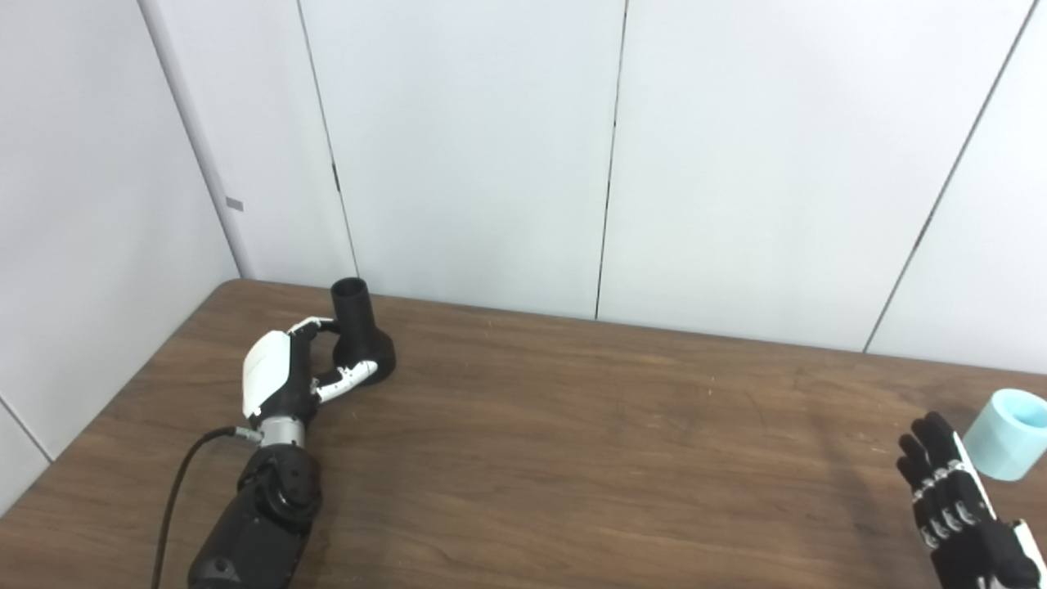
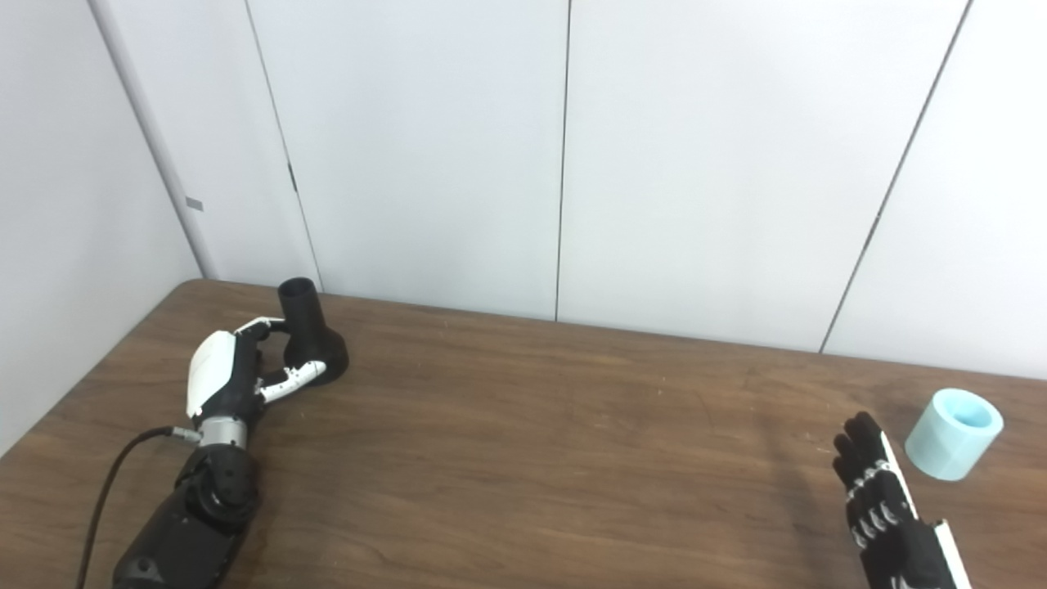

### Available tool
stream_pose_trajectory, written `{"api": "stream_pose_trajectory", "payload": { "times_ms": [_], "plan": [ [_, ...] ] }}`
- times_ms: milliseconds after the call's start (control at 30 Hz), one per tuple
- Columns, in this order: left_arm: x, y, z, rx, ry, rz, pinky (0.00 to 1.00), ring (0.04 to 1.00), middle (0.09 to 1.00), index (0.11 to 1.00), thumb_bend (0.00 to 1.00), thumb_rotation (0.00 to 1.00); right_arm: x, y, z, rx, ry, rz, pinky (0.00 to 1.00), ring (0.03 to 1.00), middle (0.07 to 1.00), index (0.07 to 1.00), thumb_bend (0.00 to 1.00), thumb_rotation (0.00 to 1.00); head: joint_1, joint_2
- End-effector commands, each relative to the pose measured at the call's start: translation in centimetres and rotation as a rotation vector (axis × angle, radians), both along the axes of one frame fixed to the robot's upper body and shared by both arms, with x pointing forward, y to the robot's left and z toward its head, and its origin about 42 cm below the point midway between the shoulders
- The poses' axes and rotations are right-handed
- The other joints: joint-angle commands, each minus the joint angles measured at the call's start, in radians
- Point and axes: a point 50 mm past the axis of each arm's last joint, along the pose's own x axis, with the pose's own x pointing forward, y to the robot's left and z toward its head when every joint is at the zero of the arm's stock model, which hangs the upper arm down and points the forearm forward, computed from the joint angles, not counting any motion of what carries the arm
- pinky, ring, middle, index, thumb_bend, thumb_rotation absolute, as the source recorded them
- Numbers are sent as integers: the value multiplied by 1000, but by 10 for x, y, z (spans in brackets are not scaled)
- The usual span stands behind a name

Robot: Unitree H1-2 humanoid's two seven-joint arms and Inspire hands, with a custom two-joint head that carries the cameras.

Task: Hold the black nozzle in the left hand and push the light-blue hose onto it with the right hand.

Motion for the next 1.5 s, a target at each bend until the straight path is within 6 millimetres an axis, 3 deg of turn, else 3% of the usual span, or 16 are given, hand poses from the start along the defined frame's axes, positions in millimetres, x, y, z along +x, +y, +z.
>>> {"api": "stream_pose_trajectory", "payload": {
  "times_ms": [0,133,200,233,333,767,1467],
  "plan": [
    [8,1,10,20,-9,-15,675,799,770,576,642,418,-19,4,-25,30,90,-23,1000,1000,1000,1000,772,1000,0,0],
    [8,1,9,20,-3,-18,675,800,766,556,643,386,-19,5,-25,32,92,-24,1000,1000,1000,1000,771,1000,-1,1],
    [8,0,8,21,0,-19,684,804,760,524,665,302,-19,5,-24,33,92,-24,1000,1000,1000,1000,771,1000,-2,3],
    [8,0,7,21,1,-20,693,808,756,501,577,169,-19,6,-24,33,91,-24,1000,1000,1000,1000,771,1000,-3,4],
    [9,-1,6,24,6,-20,707,810,747,487,524,83,-19,5,-23,35,92,-25,1000,1000,1000,1000,771,1000,-2,6],
    [5,-14,-1,34,25,-63,707,801,727,485,517,69,-19,5,-22,36,92,-26,1000,1000,1000,1000,768,1000,-2,12],
    [-2,-53,-21,3,101,-233,727,800,733,484,516,67,-20,6,-17,35,94,-29,1000,1000,1000,1000,774,1000,-8,27]
  ]
}}
